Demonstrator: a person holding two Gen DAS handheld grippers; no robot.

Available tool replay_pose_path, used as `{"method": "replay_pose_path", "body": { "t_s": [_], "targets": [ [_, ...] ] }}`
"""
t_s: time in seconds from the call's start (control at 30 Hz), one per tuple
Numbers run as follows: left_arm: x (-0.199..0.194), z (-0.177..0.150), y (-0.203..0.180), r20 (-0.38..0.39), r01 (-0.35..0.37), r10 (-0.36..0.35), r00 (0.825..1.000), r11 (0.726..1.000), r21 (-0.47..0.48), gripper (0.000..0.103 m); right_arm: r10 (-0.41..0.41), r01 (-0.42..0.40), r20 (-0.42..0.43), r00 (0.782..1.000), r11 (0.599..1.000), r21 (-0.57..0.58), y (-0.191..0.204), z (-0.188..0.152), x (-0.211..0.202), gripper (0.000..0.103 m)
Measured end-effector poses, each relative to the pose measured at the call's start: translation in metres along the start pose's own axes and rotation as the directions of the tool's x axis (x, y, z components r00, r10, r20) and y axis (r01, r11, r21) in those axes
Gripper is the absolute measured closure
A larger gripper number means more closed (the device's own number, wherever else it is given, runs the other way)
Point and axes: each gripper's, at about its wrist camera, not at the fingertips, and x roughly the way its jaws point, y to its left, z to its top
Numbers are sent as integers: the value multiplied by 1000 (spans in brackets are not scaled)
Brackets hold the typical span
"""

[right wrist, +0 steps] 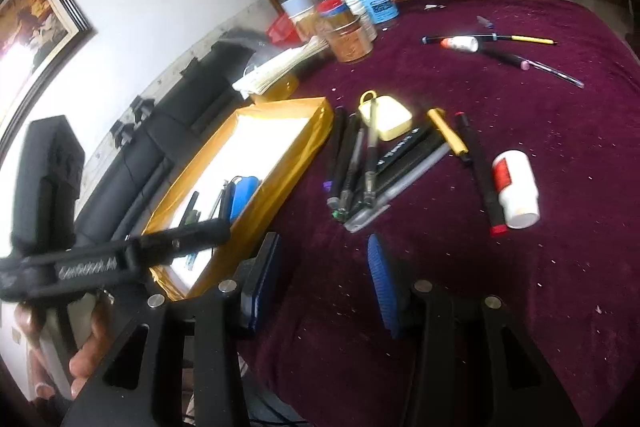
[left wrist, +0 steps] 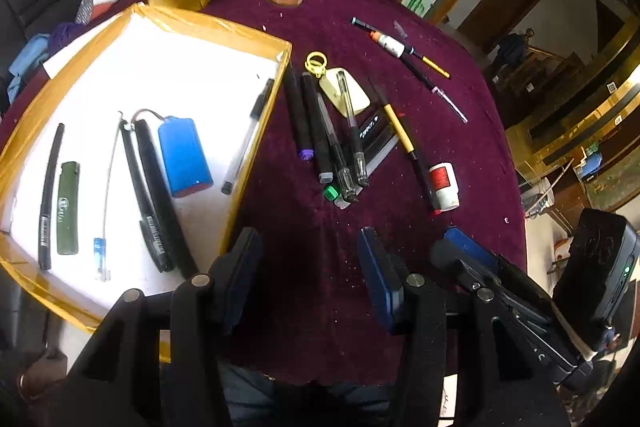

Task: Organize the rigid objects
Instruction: 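Grasp a clear ballpoint pen with the left tool while the right tool grasps a yellow-barrel marker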

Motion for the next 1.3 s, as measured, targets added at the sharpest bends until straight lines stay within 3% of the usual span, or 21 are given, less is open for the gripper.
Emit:
{"method": "replay_pose_path", "body": {
  "t_s": [0.33, 0.53, 0.6, 0.7, 0.77, 0.97, 1.3],
  "targets": [
    [14, 17, -6, -15, 24, -24, 1000, 998, 55, 54, 23, -22, -24, 999, 998, 51, -26, 36, 36, 63],
    [43, 38, -12, -41, 24, -20, 999, 994, 102, 54, -54, 55, -73, 996, 998, 19, -50, 70, 75, 63],
    [47, 45, -14, -55, 13, -7, 998, 994, 109, 54, -51, 52, -117, 992, 999, 4, -56, 80, 89, 63],
    [45, 54, -14, -47, -2, 8, 999, 991, 135, 54, -41, 46, -107, 993, 998, 45, -66, 98, 95, 63],
    [46, 61, -12, -45, -3, 8, 999, 993, 119, 54, -21, 27, -92, 996, 998, 60, -68, 111, 96, 63],
    [61, 59, -7, -71, -4, 9, 997, 998, 65, 54, -110, 109, -88, 990, 994, -10, -65, 144, 101, 63],
    [46, 42, -3, -79, -42, 51, 996, 993, 115, 54, -94, 100, -137, 986, 994, 38, -79, 115, 107, 63]
  ]
}}
